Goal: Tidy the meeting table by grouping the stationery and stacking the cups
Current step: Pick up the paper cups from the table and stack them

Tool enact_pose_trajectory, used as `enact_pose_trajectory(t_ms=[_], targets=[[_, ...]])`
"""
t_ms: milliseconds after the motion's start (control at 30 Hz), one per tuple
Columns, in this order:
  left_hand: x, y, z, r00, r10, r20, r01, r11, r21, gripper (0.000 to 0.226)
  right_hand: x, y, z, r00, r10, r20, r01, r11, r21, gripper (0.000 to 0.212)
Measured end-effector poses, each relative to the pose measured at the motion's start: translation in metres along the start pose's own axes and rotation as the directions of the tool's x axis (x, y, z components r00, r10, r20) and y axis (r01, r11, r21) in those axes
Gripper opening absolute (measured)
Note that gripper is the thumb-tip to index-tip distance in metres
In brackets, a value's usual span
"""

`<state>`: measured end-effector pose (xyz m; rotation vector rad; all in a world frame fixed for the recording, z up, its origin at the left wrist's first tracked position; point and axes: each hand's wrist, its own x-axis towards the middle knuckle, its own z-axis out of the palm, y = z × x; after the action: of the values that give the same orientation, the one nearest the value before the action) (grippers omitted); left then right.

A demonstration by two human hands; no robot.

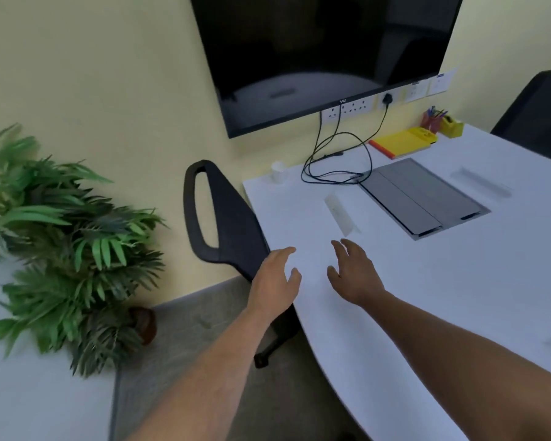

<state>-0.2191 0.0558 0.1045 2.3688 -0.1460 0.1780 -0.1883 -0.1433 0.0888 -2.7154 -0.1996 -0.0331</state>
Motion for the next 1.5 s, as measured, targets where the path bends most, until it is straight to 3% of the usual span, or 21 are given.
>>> enact_pose_trajectory(t_ms=[200, 333, 433, 833, 1100, 1500], targets=[[0.084, 0.011, 0.026, 0.999, -0.047, -0.011, 0.046, 0.992, -0.116, 0.045, 0.053, 0.02, -0.012, 0.999, 0.046, -0.009, -0.046, 0.999, 0.0, 0.064], [0.142, 0.01, 0.047, 0.979, -0.203, -0.022, 0.19, 0.946, -0.261, 0.043, 0.094, 0.03, -0.012, 0.997, 0.077, -0.021, -0.077, 0.997, -0.017, 0.063], [0.183, 0.002, 0.061, 0.971, -0.24, -0.006, 0.228, 0.929, -0.292, 0.044, 0.128, 0.036, -0.009, 0.996, 0.083, -0.036, -0.085, 0.995, -0.044, 0.062], [0.352, -0.073, 0.079, 0.968, -0.243, 0.063, 0.25, 0.952, -0.177, 0.05, 0.257, 0.037, 0.03, 0.99, 0.139, 0.031, -0.139, 0.99, -0.009, 0.062], [0.442, -0.142, 0.085, 0.942, -0.302, 0.149, 0.301, 0.953, 0.026, 0.064, 0.319, 0.039, 0.064, 0.993, 0.089, 0.072, -0.089, 0.996, 0.001, 0.061], [0.546, -0.199, 0.124, 0.921, -0.382, -0.079, 0.381, 0.924, -0.023, 0.108, 0.37, 0.073, 0.096, 0.998, 0.053, 0.035, -0.054, 0.998, 0.03, 0.056]])
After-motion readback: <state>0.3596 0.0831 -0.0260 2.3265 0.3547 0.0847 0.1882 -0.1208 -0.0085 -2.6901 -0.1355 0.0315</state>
